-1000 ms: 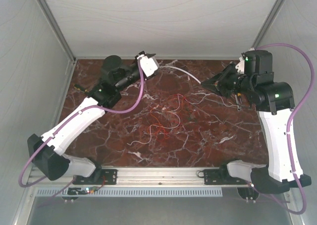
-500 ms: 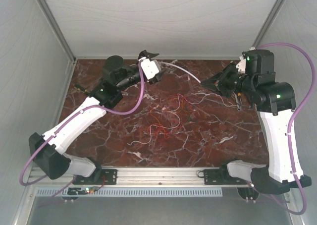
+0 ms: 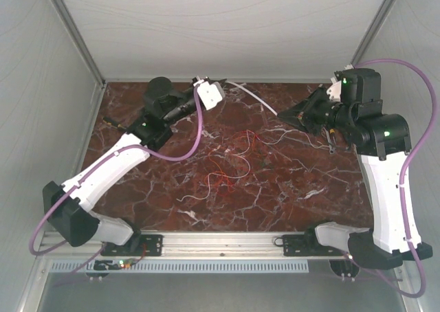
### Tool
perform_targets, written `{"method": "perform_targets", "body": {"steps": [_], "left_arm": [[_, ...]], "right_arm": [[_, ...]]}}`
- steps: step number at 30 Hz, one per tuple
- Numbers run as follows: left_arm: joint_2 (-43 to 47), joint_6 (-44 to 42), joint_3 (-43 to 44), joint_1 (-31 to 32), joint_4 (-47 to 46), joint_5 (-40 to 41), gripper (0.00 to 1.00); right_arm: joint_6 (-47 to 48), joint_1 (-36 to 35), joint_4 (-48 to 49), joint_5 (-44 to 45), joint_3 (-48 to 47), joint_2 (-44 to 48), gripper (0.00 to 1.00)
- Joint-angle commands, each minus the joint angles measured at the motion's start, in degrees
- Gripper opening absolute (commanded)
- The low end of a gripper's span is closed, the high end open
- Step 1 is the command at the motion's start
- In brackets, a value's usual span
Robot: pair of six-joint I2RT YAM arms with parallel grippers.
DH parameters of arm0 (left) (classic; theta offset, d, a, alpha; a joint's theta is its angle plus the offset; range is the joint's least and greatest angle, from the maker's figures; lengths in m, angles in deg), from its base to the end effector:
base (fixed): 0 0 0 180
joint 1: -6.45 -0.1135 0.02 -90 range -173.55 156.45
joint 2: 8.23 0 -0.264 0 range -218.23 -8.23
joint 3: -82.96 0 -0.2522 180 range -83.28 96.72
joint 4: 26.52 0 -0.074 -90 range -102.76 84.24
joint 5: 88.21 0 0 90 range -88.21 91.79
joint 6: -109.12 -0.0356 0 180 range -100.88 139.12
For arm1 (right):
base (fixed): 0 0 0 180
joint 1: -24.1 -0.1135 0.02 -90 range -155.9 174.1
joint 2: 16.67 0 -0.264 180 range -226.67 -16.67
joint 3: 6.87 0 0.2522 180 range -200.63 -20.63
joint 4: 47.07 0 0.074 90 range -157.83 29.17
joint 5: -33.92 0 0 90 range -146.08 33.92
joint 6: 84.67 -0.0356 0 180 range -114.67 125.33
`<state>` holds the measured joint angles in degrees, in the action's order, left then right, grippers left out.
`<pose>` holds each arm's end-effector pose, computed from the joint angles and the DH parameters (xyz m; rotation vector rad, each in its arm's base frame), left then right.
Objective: Zip-tie the wires
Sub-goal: Pick up the ribbon at the center of the board.
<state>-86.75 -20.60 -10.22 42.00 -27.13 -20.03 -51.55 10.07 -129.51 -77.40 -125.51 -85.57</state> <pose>0.2549 -0.1984 0.4252 1.1006 0.9127 -0.2094 0.1697 0.0557 0.4944 0.6203 2.2286 1.0821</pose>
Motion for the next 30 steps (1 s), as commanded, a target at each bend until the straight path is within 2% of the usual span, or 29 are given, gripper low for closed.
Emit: {"method": "perform_targets", "body": {"steps": [1,5,8,10,13,14,17,19,21,25,30], "left_arm": [[-1.65,0.36,1.65,0.57,-6.7,-0.61,0.0],[-1.9,4.42,1.76,0.75,-6.78,-2.36,0.0],[-1.54,14.08,1.49,0.75,-10.83,0.69,0.0],[-0.52,23.14,0.18,0.66,-16.06,2.55,0.0],[1.01,35.92,-2.15,0.66,-22.73,4.76,0.0],[1.46,38.7,-2.84,0.66,-24.19,5.07,0.0],[3.19,43.22,-6.01,0.66,-27.24,7.22,0.0],[4.25,42.98,-7.63,0.67,-27.48,9.34,0.0],[5.18,42.37,-8.83,0.66,-27.64,11.74,0.0],[6.42,44.06,-9.62,0.57,-26.5,15.66,0.0],[8.32,48.08,-10.82,0.45,-23.58,18.99,0.0]], "right_arm": [[-0.4,-0.49,1.35,-1.32,-1.68,0.39,0.0],[-0.36,-0.48,2.81,-1.36,-1.45,0.81,0.0],[1.04,-0.53,7.77,-0.7,0.27,2.15,0.0],[2.68,-0.44,13.43,0.97,3.55,4.54,0.11],[4.66,-0.32,23.31,2.56,11.49,8.58,0.17],[4.95,-0.36,25.92,2.64,13.58,9.66,0.24],[6.47,-0.27,31.43,2.67,18.67,12.13,0.73],[8.01,-0.14,35.37,2.81,22.33,13.96,0.93],[10.79,-0.1,40.15,2.85,26.9,16.44,0.98],[15.97,0.5,51.07,3.12,38.15,22.16,0.98],[15.08,2.68,59.41,3.0,48.1,28.37,0.98]]}}
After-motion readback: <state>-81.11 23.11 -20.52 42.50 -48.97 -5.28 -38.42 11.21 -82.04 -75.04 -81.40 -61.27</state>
